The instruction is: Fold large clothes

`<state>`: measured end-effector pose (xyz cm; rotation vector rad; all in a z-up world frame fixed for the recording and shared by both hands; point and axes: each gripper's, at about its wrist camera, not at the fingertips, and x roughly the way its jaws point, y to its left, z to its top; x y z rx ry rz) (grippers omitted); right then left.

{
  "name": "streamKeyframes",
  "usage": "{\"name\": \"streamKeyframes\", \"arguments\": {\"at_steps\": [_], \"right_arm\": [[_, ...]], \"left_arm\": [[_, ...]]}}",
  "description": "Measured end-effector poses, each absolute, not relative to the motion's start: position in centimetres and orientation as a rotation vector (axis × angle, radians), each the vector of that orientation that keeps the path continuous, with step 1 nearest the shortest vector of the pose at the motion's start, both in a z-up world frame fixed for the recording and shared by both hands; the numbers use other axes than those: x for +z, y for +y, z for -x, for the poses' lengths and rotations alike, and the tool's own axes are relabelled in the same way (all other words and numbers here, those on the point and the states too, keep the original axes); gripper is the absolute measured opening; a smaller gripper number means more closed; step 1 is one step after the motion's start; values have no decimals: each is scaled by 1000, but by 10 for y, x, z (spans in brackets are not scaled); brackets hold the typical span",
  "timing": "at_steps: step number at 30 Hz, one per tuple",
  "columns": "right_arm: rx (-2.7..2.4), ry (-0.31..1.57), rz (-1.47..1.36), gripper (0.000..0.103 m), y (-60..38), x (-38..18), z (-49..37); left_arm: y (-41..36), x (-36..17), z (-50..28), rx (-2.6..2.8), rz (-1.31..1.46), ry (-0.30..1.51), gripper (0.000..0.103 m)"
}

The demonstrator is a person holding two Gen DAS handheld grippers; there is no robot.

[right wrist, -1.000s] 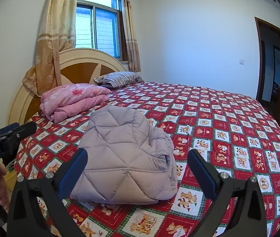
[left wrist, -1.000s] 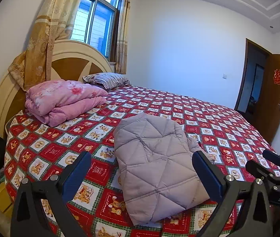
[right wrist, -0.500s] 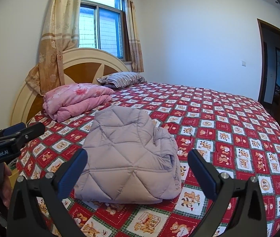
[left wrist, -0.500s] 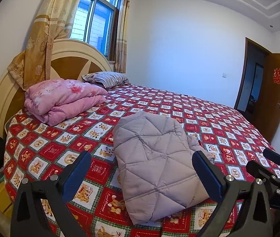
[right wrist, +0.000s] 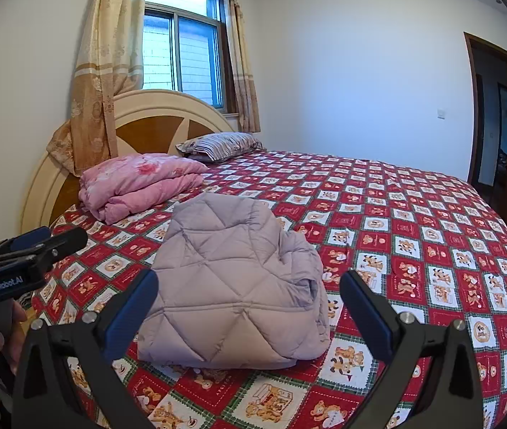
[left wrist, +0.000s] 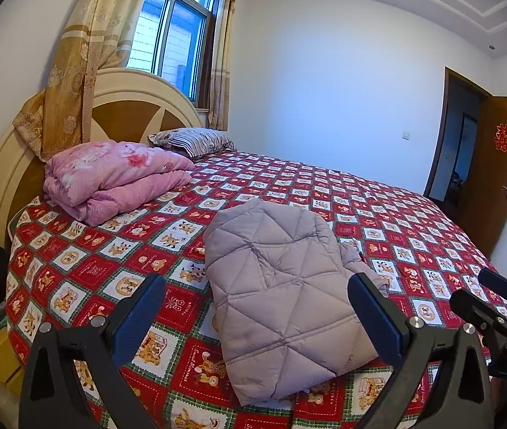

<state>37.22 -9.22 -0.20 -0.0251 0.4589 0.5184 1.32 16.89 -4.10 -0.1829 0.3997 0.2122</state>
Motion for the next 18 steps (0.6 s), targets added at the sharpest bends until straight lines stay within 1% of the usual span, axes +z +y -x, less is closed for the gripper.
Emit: {"name": "streamKeyframes", "arguments": {"at_steps": [18], "right_arm": [[516,455,24,103,-90,-1,-370]], "left_arm": [[171,-42,-14,221,177,408,102]]}}
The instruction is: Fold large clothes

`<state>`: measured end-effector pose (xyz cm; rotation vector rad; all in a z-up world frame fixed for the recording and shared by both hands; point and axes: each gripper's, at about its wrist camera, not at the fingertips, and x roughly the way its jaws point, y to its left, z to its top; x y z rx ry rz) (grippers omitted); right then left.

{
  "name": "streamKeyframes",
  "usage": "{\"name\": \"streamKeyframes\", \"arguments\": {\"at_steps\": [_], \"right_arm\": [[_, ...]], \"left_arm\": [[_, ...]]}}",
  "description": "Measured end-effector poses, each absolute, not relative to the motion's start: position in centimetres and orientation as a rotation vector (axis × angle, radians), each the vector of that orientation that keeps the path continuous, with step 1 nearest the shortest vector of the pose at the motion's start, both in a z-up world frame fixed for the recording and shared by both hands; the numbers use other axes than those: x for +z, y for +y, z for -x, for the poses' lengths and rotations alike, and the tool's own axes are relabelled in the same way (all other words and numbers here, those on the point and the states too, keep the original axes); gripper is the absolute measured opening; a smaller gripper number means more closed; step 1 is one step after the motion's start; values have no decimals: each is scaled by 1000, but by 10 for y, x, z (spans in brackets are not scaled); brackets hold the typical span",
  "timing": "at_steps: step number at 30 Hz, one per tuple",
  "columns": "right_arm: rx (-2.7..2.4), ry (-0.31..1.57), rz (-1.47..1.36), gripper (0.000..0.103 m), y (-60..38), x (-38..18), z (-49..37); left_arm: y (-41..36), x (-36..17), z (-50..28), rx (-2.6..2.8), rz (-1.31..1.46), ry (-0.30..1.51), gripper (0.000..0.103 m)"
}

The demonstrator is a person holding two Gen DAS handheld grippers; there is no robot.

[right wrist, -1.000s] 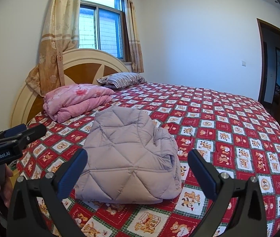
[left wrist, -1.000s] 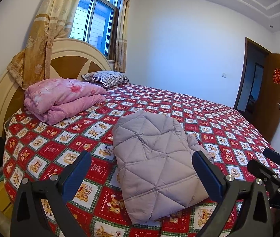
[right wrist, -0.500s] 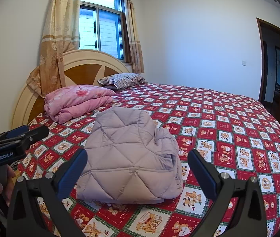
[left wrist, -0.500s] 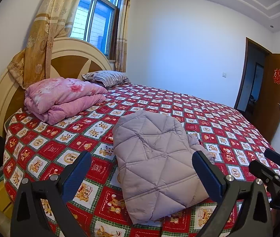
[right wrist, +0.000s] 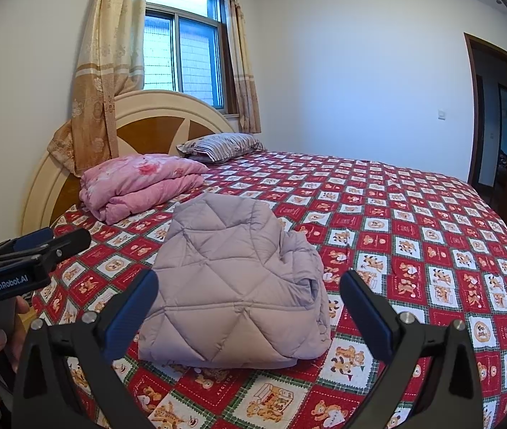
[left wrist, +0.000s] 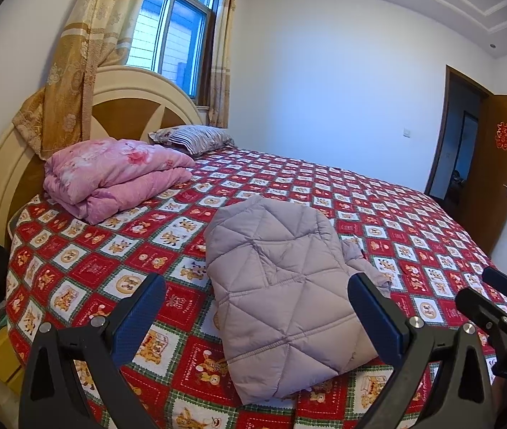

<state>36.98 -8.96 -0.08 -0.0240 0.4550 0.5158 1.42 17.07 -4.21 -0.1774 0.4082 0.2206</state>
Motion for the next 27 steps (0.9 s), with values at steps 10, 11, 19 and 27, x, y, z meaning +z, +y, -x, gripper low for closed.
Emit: {"name": "streamKeyframes", "arguments": {"at_steps": [10,11,19,27], "right_arm": [[511,445,20,103,-85,2,-365],[511,447,20,103,-86,2,-366],[513,450,19,103,-87,1,-367],[515,457,18,103,-87,-1,-368]], "left_arm": [[178,-36,-8,240,207,362,102],[178,-36,-9,250,202,362,102],[178,-39,-7,314,179,348,102],[169,-40,-7,334,103,330,102]]}}
